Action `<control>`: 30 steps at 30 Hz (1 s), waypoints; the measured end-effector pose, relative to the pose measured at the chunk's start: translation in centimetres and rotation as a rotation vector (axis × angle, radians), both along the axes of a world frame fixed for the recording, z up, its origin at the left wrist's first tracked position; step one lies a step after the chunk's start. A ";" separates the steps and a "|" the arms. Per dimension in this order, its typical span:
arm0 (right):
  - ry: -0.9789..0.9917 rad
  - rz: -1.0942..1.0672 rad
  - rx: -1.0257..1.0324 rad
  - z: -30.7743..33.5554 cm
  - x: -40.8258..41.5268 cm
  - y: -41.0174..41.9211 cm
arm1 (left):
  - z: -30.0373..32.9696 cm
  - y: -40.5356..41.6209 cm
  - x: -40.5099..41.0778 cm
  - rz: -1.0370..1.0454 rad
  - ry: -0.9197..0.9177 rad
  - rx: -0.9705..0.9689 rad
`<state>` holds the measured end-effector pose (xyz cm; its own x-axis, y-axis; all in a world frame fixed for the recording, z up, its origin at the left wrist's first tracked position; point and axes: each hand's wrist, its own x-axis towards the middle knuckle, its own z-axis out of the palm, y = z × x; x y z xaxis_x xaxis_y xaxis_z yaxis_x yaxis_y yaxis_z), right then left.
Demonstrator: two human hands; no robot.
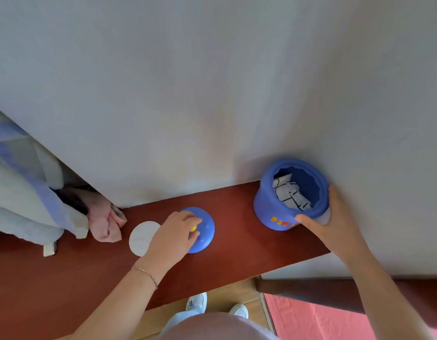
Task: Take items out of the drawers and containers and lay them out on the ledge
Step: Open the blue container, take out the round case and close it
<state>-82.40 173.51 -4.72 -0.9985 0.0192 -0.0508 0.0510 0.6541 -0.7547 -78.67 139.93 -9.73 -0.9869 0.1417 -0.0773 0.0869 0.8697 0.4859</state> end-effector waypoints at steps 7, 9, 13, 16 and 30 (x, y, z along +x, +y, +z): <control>-0.056 -0.041 0.033 -0.3 0.0 0.2 | -1.5 -0.3 0.0 0.000 0.015 -0.048; -0.065 -0.045 0.040 -0.3 0.0 0.2 | -1.7 -0.5 -0.1 -0.020 0.011 -0.062; -0.064 -0.056 0.037 -0.2 0.1 0.0 | 0.6 0.4 -1.2 -0.092 0.141 -0.038; -0.055 -0.067 0.045 -0.3 0.2 0.0 | 5.3 2.8 -3.2 -0.139 0.283 0.059; -0.003 -0.068 -0.050 0.5 0.2 -0.4 | 10.5 16.9 -10.9 -0.555 0.464 0.042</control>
